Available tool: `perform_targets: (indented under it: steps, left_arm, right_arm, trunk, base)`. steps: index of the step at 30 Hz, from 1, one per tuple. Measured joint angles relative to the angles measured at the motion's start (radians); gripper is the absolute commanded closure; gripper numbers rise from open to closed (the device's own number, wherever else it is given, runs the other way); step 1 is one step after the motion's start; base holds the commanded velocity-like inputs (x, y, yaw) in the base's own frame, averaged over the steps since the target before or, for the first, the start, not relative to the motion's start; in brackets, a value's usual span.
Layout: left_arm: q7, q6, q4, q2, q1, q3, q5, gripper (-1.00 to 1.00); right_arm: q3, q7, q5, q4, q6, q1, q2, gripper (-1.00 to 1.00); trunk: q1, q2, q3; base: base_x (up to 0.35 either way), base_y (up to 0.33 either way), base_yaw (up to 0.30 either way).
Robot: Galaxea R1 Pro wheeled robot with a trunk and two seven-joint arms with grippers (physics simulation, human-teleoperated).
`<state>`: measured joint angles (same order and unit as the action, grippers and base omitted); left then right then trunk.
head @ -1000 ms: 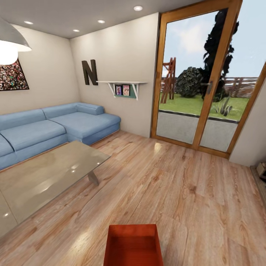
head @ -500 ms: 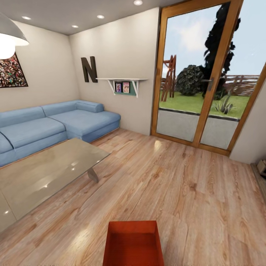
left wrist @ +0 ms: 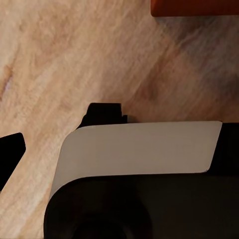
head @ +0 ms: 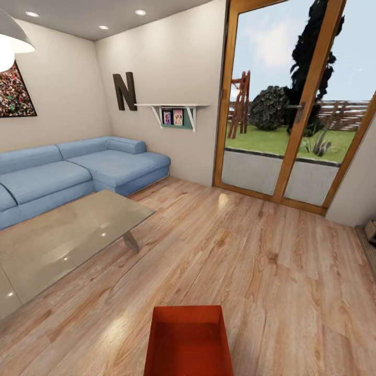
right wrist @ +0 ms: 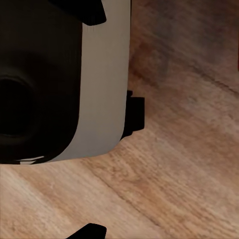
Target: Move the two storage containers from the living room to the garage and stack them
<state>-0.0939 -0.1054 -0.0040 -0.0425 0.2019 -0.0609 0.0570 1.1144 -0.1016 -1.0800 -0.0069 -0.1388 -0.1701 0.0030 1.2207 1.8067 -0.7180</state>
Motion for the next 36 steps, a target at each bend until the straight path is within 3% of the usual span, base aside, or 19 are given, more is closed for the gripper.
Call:
perform_targets:
  steps: [6,12,15,20,21,25,29,31,36]
  left_arm:
    - [-0.001,-0.004,0.0,0.002,0.0,0.001,0.004,-1.0]
    - [-0.014,0.006,-0.015,0.01,0.001,0.01,0.046,-1.0]
    - [-0.024,0.157,-0.254,0.016,0.004,0.009,0.049,-1.0]
    - [-0.031,0.323,-0.481,0.018,0.008,0.009,0.05,-1.0]
    - [-0.031,0.371,-0.514,0.021,0.01,0.009,0.052,-1.0]
    - [-0.032,0.39,-0.475,0.025,0.046,0.01,0.053,-1.0]
    - [-0.033,0.376,-0.286,0.023,0.208,0.01,0.05,-1.0]
    - [-0.034,0.369,-0.243,0.024,0.269,0.008,0.042,-1.0]
    - [-0.034,0.332,-0.232,0.009,0.356,0.008,0.039,-1.0]
  right_arm:
    - [-0.002,-0.001,-0.002,0.0,-0.002,0.0,0.0,-1.0]
    - [0.002,0.001,0.0,-0.017,0.011,0.004,-0.002,-1.0]
    - [0.002,-0.002,0.001,-0.025,0.032,-0.065,0.01,-1.0]
    - [0.001,-0.003,0.001,-0.034,0.081,-0.181,0.029,-1.0]
    - [0.0,-0.003,0.002,-0.039,0.094,-0.237,0.041,-1.0]
    - [0.0,-0.005,0.001,-0.041,0.109,-0.309,0.063,-1.0]
    - [-0.001,-0.014,-0.001,-0.038,0.121,-0.393,0.074,-1.0]
    - [-0.001,-0.023,-0.001,-0.037,0.12,-0.437,0.075,-1.0]
    - [-0.003,-0.044,-0.006,-0.037,0.112,-0.488,0.075,-1.0]
  trunk:
    - [0.0,0.0,-0.007]
    - [0.0,0.0,-0.008]
    - [0.0,0.0,-0.008]
    - [0.0,0.0,-0.008]
    - [0.0,0.0,-0.008]
    - [0.0,0.0,-0.008]
    - [0.0,0.0,-0.008]
    - [0.0,0.0,-0.008]
    - [0.0,0.0,-0.008]
  base:
    - [0.0,0.0,0.012]
    - [0.0,0.0,0.002]
    - [0.0,0.0,0.0]
    - [0.0,0.0,0.0]
    - [0.0,0.0,0.0]
    - [0.0,0.0,0.0]
    - [0.0,0.0,0.0]
    - [0.0,0.0,0.0]
    - [0.0,0.0,0.0]
